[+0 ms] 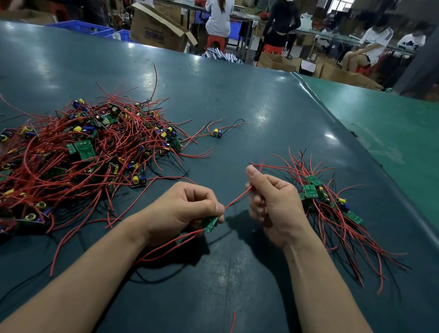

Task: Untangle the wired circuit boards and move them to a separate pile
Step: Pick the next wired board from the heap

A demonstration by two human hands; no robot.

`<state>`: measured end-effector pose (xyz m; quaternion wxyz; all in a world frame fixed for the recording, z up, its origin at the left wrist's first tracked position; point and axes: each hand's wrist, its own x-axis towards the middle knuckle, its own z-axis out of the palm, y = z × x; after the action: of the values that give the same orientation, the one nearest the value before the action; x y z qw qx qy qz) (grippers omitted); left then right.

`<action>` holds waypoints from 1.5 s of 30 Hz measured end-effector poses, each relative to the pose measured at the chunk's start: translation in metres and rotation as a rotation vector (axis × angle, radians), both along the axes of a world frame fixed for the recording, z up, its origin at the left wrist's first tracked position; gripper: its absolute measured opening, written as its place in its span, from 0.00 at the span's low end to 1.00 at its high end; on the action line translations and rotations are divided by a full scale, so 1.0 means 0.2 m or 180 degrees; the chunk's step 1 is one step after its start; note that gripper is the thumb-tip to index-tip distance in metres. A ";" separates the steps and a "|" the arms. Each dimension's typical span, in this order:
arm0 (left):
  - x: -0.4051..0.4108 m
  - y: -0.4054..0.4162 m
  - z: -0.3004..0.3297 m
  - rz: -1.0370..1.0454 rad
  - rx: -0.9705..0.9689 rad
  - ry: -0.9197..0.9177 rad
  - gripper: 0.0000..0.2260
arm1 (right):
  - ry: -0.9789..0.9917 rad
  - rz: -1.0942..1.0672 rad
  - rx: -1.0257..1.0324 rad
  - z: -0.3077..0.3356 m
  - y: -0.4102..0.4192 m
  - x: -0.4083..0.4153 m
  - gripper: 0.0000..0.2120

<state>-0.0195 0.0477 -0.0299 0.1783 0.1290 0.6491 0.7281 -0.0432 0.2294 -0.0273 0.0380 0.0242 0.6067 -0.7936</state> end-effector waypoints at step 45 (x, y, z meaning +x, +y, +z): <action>-0.05 0.02 -0.06 0.0932 0.0505 0.0377 0.16 | -0.0021 0.1313 0.1080 0.02 -0.08 0.11 0.13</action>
<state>-0.0292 0.0508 -0.0425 0.0211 0.0895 0.6109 0.7864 -0.0210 0.2136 -0.0237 0.1962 -0.0914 0.7231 -0.6559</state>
